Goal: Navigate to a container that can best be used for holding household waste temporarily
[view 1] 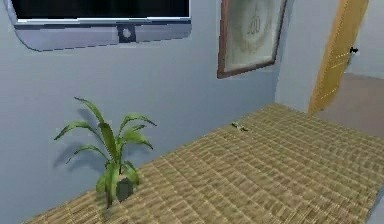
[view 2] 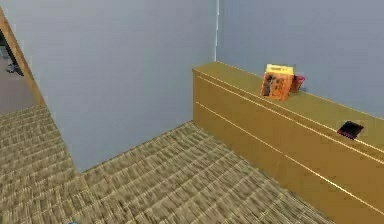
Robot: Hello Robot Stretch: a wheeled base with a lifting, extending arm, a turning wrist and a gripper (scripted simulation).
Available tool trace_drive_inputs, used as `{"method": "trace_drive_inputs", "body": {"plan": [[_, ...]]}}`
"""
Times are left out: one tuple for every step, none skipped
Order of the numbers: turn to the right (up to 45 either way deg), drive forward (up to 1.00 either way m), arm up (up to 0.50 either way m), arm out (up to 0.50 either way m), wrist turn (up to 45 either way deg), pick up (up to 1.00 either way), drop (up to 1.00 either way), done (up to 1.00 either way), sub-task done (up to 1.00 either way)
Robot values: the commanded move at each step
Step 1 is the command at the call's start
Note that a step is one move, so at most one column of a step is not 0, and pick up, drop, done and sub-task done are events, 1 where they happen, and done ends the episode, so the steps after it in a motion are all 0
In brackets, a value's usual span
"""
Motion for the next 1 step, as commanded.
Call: {"method": "trace_drive_inputs", "body": {"plan": [[-9.0,0.0,0.0,0.0,0.0,0.0,0.0,0.0,0.0]]}}
